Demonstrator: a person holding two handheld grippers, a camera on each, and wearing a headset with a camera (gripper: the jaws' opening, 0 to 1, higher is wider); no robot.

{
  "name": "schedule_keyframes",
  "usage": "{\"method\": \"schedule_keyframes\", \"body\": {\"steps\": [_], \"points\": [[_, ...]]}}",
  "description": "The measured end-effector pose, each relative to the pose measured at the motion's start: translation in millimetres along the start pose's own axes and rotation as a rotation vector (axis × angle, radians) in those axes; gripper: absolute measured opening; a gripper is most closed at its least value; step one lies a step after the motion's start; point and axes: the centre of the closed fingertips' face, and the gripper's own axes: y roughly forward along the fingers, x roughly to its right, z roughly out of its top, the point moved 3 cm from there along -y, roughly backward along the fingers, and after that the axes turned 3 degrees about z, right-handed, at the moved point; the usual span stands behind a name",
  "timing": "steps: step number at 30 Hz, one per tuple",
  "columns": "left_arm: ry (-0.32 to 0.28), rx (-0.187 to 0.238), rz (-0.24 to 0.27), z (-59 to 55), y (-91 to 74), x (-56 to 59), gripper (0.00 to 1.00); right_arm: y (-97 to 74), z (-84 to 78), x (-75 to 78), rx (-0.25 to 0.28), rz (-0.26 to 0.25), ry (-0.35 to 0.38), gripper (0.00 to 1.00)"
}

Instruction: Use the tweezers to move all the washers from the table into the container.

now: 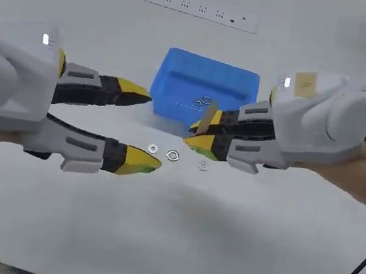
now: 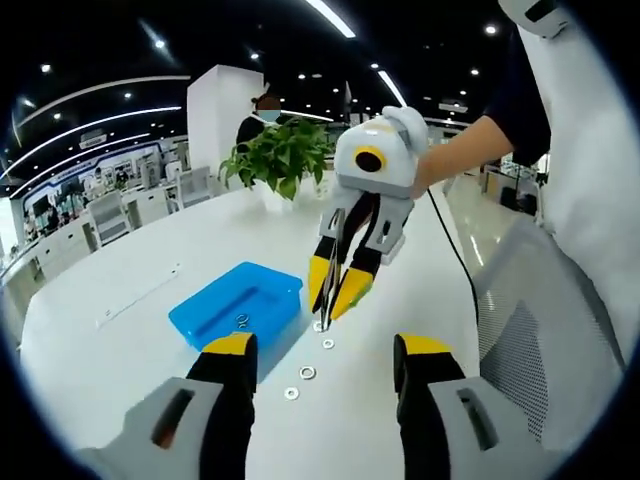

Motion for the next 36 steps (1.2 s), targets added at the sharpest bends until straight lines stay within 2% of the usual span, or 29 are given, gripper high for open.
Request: {"method": "schedule_keyframes", "body": {"steps": [3,6,13,19,21,24,26,31,36], "points": [[-0.007,-0.008,0.060,-5.5,-4.4,-6.3,0.81,-4.3,7.7,5.3,0.007,-0.014,-0.004,0.08],[-0.038,0.013,0.099,-6.9,-8.8,-10.4,0.88,-7.0,11.8,12.8,0.002,-0.030,-0.020,0.09],[-0.061,0.042,0.105,-5.7,-13.2,-8.2,0.99,-9.4,19.7,35.1,0.018,-0.074,-0.010,0.09],[-0.081,0.033,0.099,-12.5,-16.5,-5.1,0.99,-8.4,24.3,59.0,0.031,-0.106,-0.004,0.09],[-0.086,0.029,0.100,-14.7,-17.4,-4.0,0.99,-5.0,23.8,72.1,0.034,-0.123,0.000,0.09],[-0.099,0.029,0.109,-18.4,-18.6,-4.0,0.99,1.0,20.9,86.8,0.030,-0.139,0.000,0.09],[-0.108,0.029,0.114,-20.4,-19.0,-4.3,0.99,6.9,12.9,102.2,0.028,-0.146,0.005,0.09],[-0.139,0.026,0.124,-25.1,-19.4,-5.4,0.99,21.8,-5.7,121.5,0.007,-0.157,0.023,0.09],[-0.162,0.035,0.120,-26.2,-18.3,-7.4,1.00,37.2,-23.0,131.7,-0.024,-0.158,0.034,0.09]]}}
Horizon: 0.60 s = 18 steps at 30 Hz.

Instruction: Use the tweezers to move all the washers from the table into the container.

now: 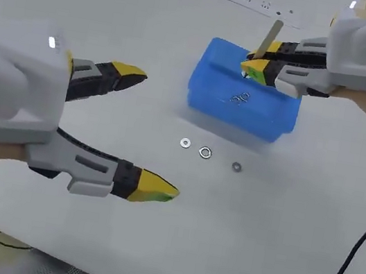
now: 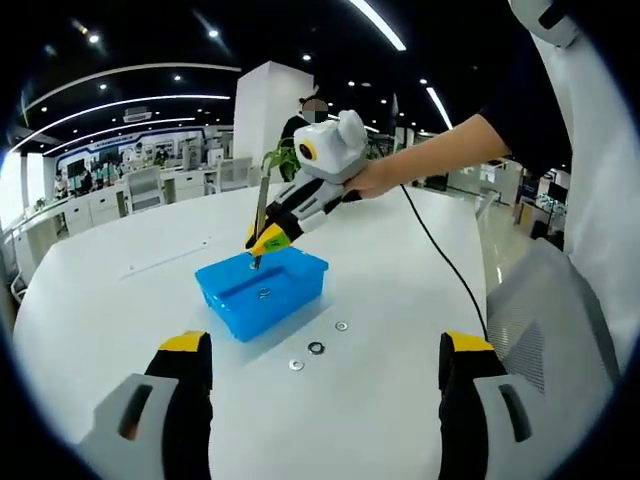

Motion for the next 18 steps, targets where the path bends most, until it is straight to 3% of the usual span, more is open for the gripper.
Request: {"method": "schedule_keyframes", "body": {"steps": [9,15,18], "points": [[-0.006,-0.032,0.020,-6.7,0.2,-6.9,1.00,24.1,-22.5,1.1,-0.034,0.018,0.009,0.09],[-0.023,-0.053,0.015,-13.4,-0.3,-4.9,1.00,26.2,-32.0,1.4,-0.043,0.010,0.017,0.09],[-0.037,-0.043,0.007,-12.4,0.2,-2.1,1.00,26.5,-37.6,0.0,-0.054,0.012,0.021,0.09]]}}
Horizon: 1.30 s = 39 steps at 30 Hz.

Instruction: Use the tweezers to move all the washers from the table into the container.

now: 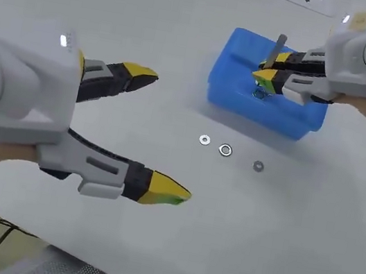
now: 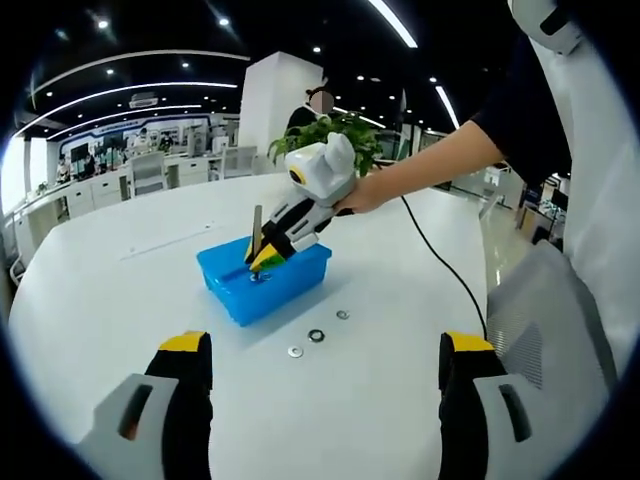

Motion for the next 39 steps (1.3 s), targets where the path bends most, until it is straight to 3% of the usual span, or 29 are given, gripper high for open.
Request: {"method": "schedule_keyframes", "body": {"steps": [6,11,22,24,30,33,35,37,39], "points": [[0.000,-0.024,-0.012,-5.7,0.8,4.6,1.00,-0.2,-0.4,-1.8,0.002,0.003,-0.001,0.10],[-0.016,-0.019,-0.016,-5.8,-1.3,8.3,1.00,-2.4,2.1,-4.2,0.001,0.002,0.000,0.10],[-0.037,0.014,0.005,2.9,-1.1,2.2,0.99,-12.4,12.5,-7.7,0.016,-0.007,-0.002,0.09],[-0.006,0.035,0.038,8.7,0.4,-3.8,0.99,-14.5,13.9,-8.0,0.015,-0.011,-0.007,0.08],[-0.003,0.092,0.044,31.4,11.8,-20.5,0.95,-19.9,18.8,-13.7,0.009,-0.002,-0.009,0.07],[0.023,0.133,0.072,44.4,21.0,-34.0,0.83,-22.4,21.5,-18.2,0.010,0.005,-0.018,0.07],[-0.003,0.176,0.067,55.0,27.6,-39.1,0.70,-22.7,21.7,-17.3,0.008,0.008,-0.031,0.07],[-0.015,0.223,0.062,66.6,35.6,-42.3,0.70,-25.1,23.5,-18.1,0.012,0.012,-0.036,0.07],[-0.006,0.217,0.056,72.3,45.2,-45.7,0.70,-27.7,24.9,-18.5,0.013,0.015,-0.045,0.07]]}}
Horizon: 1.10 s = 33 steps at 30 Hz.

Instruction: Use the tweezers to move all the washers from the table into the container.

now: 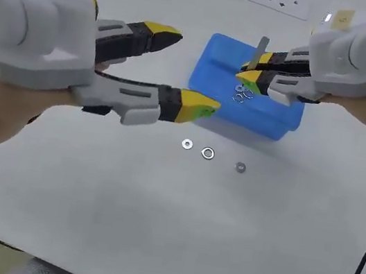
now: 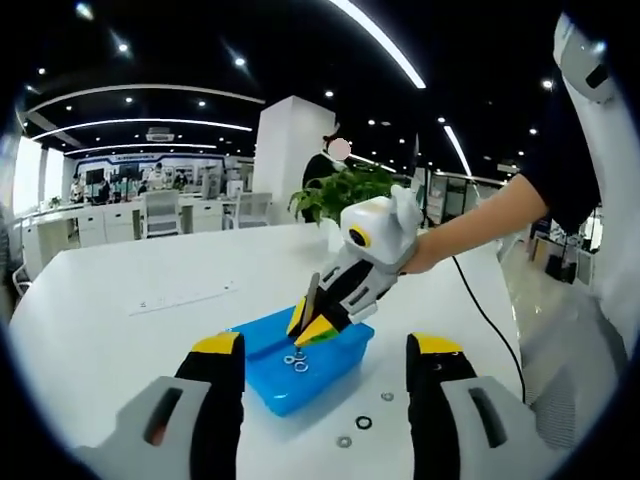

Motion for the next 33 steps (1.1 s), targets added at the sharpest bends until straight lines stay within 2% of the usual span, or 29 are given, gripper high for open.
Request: {"method": "schedule_keyframes", "body": {"steps": [3,8,9,10,13,17,18,19,20,21,22,25,33], "points": [[0.043,-0.019,-0.008,3.7,17.4,-6.3,0.69,-3.9,2.2,-0.9,0.007,0.003,-0.009,0.07],[0.061,-0.017,-0.058,14.1,44.3,-11.8,0.65,-5.1,3.7,-8.0,-0.001,0.026,-0.040,0.07],[0.074,-0.017,-0.060,16.6,48.1,-12.2,0.64,-5.2,3.8,-8.7,-0.002,0.030,-0.044,0.07],[0.127,-0.016,-0.044,21.0,52.8,-16.1,0.62,-5.8,4.4,-10.3,-0.004,0.036,-0.052,0.07],[0.156,-0.032,-0.074,25.3,60.0,-13.4,0.57,-7.1,4.6,-10.5,-0.010,0.040,-0.067,0.07],[0.216,-0.066,-0.168,26.6,63.6,-3.8,0.46,-9.3,6.0,-9.5,-0.006,0.040,-0.068,0.07],[0.251,-0.085,-0.205,22.8,64.9,-4.9,0.39,-9.8,6.5,-10.1,-0.005,0.045,-0.071,0.07],[0.264,-0.096,-0.212,21.0,65.9,-6.7,0.35,-9.9,7.1,-10.3,-0.005,0.046,-0.080,0.07],[0.264,-0.103,-0.224,20.3,65.9,-5.8,0.31,-10.1,7.7,-10.7,-0.003,0.049,-0.083,0.07],[0.251,-0.110,-0.262,19.8,65.4,-2.1,0.26,-10.1,8.6,-11.7,0.000,0.056,-0.081,0.07],[0.250,-0.098,-0.273,21.5,65.7,-0.6,0.25,-10.0,9.1,-12.2,0.002,0.059,-0.081,0.07],[0.259,-0.104,-0.309,21.7,66.4,3.5,0.25,-9.6,10.1,-13.6,0.005,0.069,-0.084,0.07],[0.305,-0.140,-0.343,16.6,68.3,5.6,0.15,-9.3,10.7,-14.1,0.002,0.082,-0.096,0.07]]}}
